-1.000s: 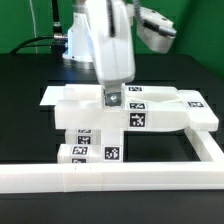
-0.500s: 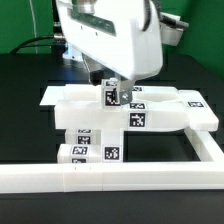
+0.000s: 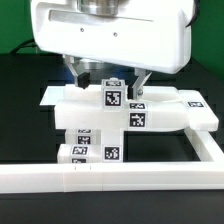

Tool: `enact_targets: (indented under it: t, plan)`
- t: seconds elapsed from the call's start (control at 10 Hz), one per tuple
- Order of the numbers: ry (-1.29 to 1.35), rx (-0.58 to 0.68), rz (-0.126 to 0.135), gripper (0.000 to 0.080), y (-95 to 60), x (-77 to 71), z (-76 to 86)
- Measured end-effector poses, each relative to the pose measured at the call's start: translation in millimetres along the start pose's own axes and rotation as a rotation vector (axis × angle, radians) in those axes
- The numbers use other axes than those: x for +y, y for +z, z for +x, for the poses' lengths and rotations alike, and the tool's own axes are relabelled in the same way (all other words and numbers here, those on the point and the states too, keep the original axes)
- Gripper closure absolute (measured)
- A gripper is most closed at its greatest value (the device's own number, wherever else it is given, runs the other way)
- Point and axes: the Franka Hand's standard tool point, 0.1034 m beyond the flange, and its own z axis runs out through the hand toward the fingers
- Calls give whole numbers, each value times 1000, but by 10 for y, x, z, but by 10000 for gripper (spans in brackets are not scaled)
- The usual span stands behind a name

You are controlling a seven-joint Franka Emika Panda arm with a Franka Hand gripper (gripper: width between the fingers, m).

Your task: Assemble chair

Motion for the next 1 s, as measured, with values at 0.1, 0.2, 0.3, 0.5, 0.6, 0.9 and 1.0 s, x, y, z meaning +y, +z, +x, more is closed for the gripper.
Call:
enact_targets:
  t: [0.1, 0.2, 0.3, 0.5, 0.6, 0.9, 1.0]
  plan:
    - [-55, 2, 0, 151, -7, -5, 5]
    - [-112, 3, -2, 151, -7, -8, 5]
    - [-166, 3, -2, 151, -7, -9, 5]
    - [-295, 5, -3, 151, -6, -12, 5]
    - [-315, 4, -3, 151, -4, -11, 5]
    - [-392, 5, -4, 373, -5, -6, 9]
    - [-386, 5, -3, 373, -5, -7, 9]
